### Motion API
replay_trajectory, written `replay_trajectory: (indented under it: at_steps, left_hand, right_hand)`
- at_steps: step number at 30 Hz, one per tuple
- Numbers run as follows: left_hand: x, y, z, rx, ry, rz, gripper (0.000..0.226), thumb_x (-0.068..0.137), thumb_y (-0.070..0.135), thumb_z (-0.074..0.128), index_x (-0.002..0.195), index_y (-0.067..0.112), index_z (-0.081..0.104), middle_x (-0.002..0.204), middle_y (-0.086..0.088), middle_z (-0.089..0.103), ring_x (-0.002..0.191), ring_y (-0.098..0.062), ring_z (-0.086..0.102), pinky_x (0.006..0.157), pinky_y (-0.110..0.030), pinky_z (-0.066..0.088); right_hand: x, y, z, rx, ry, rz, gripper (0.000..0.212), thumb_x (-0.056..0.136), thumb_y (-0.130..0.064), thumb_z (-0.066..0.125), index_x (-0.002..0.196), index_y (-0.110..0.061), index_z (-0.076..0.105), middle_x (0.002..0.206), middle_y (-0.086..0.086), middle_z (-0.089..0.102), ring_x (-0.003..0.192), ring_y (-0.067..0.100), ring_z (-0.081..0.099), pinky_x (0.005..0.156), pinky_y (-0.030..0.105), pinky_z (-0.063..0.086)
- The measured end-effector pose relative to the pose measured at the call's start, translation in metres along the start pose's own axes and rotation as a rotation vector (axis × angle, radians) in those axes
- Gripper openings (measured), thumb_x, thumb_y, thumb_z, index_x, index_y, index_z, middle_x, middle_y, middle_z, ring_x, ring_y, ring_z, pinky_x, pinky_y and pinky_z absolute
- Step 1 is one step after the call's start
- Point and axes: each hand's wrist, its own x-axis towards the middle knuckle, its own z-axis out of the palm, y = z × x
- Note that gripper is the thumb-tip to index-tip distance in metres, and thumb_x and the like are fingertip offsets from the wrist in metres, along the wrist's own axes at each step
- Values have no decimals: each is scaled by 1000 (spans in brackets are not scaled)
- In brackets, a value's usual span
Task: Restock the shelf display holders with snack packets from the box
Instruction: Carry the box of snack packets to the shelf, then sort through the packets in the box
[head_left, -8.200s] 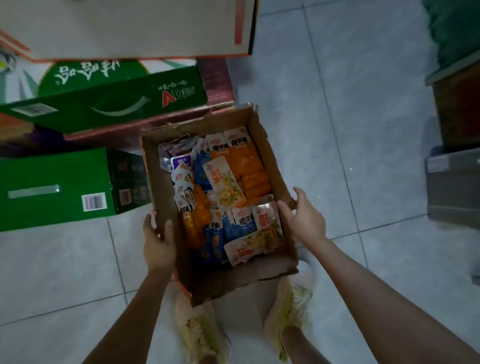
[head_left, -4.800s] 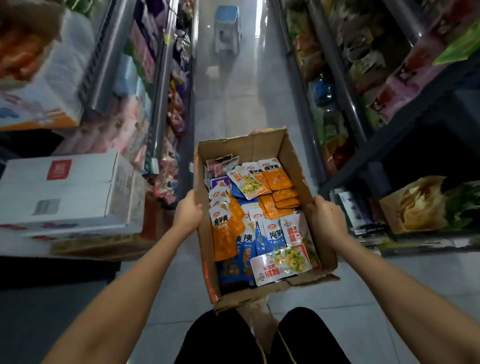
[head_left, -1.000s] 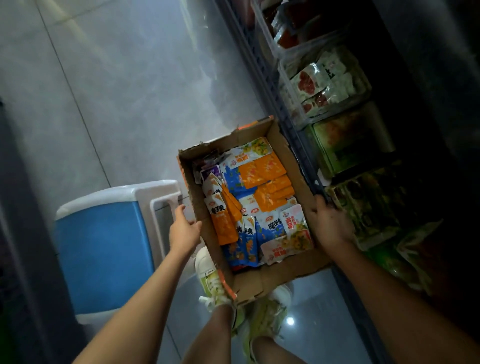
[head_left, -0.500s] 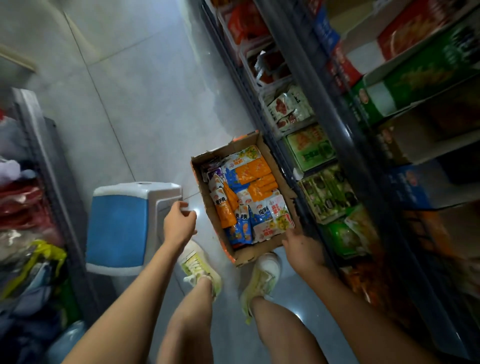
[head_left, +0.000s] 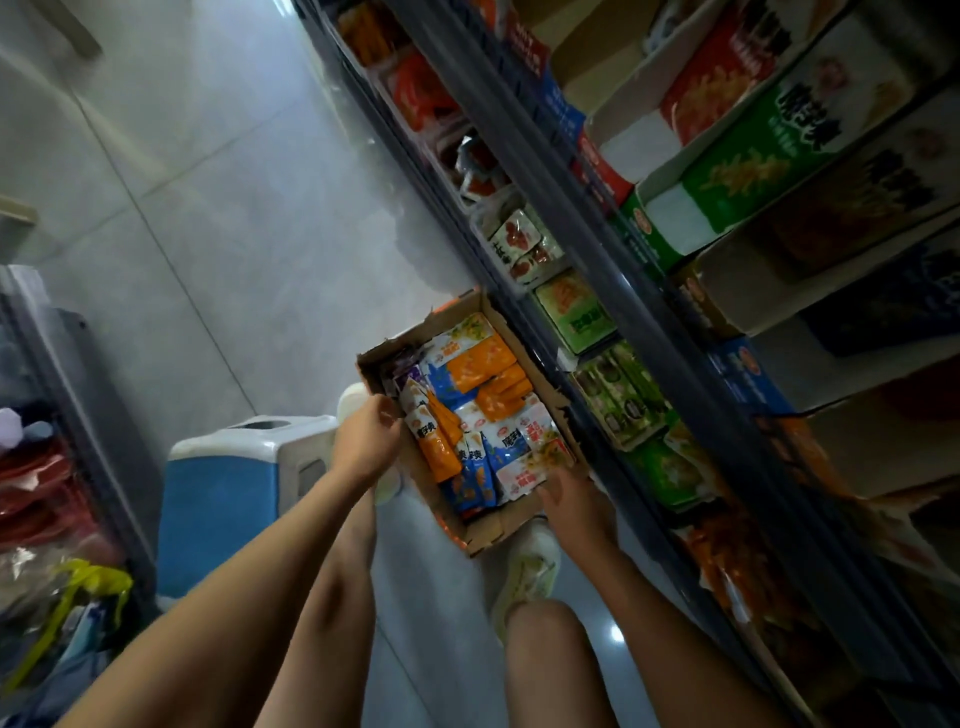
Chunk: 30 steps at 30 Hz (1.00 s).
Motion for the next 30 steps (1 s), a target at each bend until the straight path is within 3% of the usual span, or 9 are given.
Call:
replay_trajectory:
  at_steps: [4,10,13,15,19,25,30]
  left_hand:
    - [54,6,6,174,-89,114,19,94,15,47,107,8,59,106,-15,65,90,-30,58,68,-33,40]
    - [148,10,8,384,-172,328,26,89,16,55,113,10,60,109,-15,65,100,-37,59,74,-37,45]
    - [190,8,17,439,-164,417,26,89,14,55,113,7,59,107,-19,64,100,-38,57,73,-38,43]
    - [211,4,31,475,-139,472,32,89,16,56,120,8,55,114,-19,62,106,-38,53,79,-38,42]
    - [243,-8,72,437,-83,599,44,91,25,56,133,14,46,126,-15,55,113,-34,48,90,-40,39]
    - [271,-19,119,309,-30,666,51,95,30,51,142,19,34,129,-12,50,109,-31,53,84,-43,45]
    - [277,-33,134,321,86,726,54,95,34,50,144,22,30,132,-9,48,112,-30,53,86,-44,46]
  right_hand:
    - [22,-8,9,217,-3,138,32,94,-32,57,120,-13,57,120,10,63,110,27,58,78,28,41]
    - [76,-29,39,481,-10,312,38,91,-19,62,124,-4,53,120,12,60,111,26,56,66,19,31]
    - [105,-33,69,531,25,387,36,92,-23,60,123,-7,53,119,12,62,113,30,57,81,25,43]
    - [121,-32,92,532,35,410,36,92,-30,60,123,-14,54,121,7,63,109,26,59,83,30,45]
    - [144,-34,140,555,94,349,38,91,-36,61,125,-19,54,119,-1,63,105,16,60,76,26,45]
    - [178,-42,206,617,234,189,41,89,-38,61,127,-24,54,124,-6,61,113,12,57,90,25,46]
    - [205,-43,237,427,284,71,45,90,-41,58,131,-25,49,134,-4,54,120,15,51,97,29,42]
